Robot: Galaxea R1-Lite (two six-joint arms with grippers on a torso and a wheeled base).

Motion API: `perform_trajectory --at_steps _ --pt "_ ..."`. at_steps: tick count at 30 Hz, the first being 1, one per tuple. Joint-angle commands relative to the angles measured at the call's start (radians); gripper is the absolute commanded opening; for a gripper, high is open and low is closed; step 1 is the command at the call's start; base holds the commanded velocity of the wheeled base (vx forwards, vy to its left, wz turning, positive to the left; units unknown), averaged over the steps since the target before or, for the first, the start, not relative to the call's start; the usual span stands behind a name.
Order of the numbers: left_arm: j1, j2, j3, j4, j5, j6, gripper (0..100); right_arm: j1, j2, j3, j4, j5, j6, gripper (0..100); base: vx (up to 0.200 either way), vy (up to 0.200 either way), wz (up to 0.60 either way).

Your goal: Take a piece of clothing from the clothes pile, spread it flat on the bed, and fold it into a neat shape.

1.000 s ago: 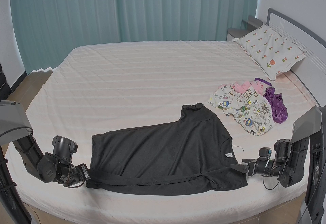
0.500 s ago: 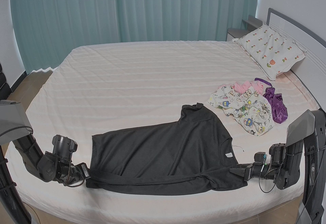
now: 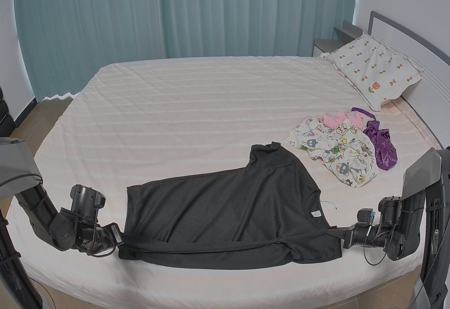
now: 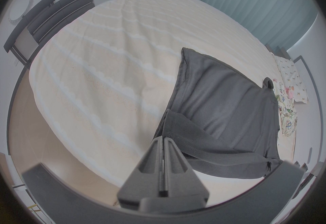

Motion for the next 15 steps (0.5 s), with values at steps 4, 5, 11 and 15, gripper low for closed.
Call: perform_trajectory --at_steps 4,5,11,15 --pt "0.001 -0.106 0.036 0.011 0.001 -0.002 0 -0.028 -0.133 0.092 -0.015 0.097 0.037 0 0.0 0.0 0.0" --pt "0.001 -0.112 0.043 0.013 0.001 0.0 0 -0.032 -0.135 0.096 -0.015 0.101 0.035 0 0.0 0.0 0.0" --pt "0.001 -0.144 0.105 0.037 0.001 0.011 0 -0.051 -0.145 0.11 -0.014 0.135 0.031 0 0.0 0.0 0.0" --pt "0.008 -0.132 0.105 0.036 -0.001 0.02 0 -0.051 -0.118 0.09 -0.012 0.131 0.037 0 0.0 0.0 0.0"
